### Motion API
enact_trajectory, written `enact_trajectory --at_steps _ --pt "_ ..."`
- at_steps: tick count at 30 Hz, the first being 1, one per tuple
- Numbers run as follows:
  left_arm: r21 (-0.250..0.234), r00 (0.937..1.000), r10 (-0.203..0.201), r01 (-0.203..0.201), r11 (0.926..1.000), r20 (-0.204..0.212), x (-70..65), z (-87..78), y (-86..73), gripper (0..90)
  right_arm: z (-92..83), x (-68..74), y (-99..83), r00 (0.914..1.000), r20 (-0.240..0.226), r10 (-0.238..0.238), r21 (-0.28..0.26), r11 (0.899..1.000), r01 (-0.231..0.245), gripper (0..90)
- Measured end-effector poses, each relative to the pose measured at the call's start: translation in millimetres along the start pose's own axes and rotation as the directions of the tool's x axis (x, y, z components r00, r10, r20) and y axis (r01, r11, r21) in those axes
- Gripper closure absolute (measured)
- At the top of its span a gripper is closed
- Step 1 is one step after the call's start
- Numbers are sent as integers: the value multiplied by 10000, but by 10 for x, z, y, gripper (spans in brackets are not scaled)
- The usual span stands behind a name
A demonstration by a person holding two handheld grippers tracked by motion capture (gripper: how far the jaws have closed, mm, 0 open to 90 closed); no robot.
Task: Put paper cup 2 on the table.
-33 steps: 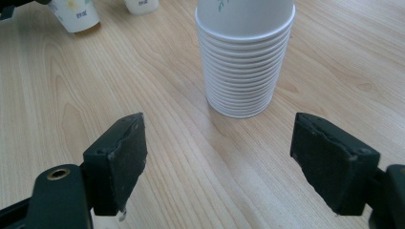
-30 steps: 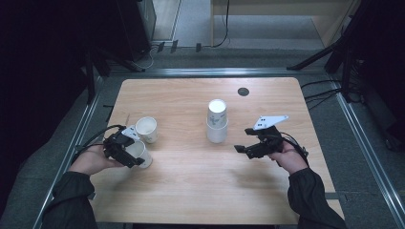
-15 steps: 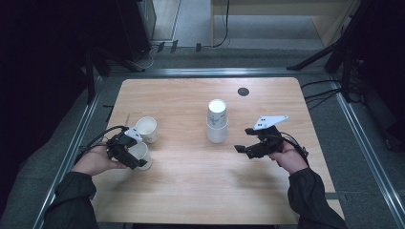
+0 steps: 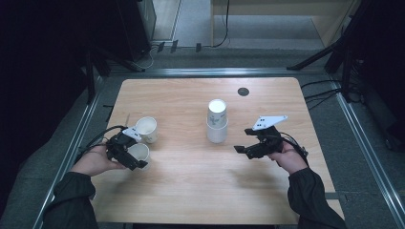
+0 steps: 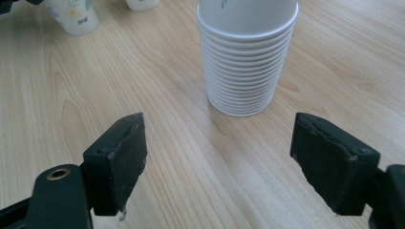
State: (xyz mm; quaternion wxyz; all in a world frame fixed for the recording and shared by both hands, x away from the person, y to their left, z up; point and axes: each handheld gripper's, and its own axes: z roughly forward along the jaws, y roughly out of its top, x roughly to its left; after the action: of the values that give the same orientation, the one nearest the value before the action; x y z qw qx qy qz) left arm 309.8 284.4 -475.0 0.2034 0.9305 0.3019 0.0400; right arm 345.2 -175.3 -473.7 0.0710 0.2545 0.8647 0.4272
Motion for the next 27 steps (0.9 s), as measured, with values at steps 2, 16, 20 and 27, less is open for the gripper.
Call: enact_trajectory --at_steps 2,16,20,27 --pt "-87 10000 -5 5 10000 14 -6 -20 6 129 2 6 0 10000 2 -5 42 10000 5 204" --pt "-1013 9995 -294 308 9944 154 -9 -334 8 130 -15 1 3 10000 25 -13 -15 10000 13 204" --pt "-1317 9990 -380 407 9905 230 3 -443 15 137 -7 4 5 10000 15 -58 17 10000 58 204" --pt "-1867 9963 -763 823 9790 387 34 -564 64 139 -2 4 -11 9999 -32 -110 66 9999 110 204"
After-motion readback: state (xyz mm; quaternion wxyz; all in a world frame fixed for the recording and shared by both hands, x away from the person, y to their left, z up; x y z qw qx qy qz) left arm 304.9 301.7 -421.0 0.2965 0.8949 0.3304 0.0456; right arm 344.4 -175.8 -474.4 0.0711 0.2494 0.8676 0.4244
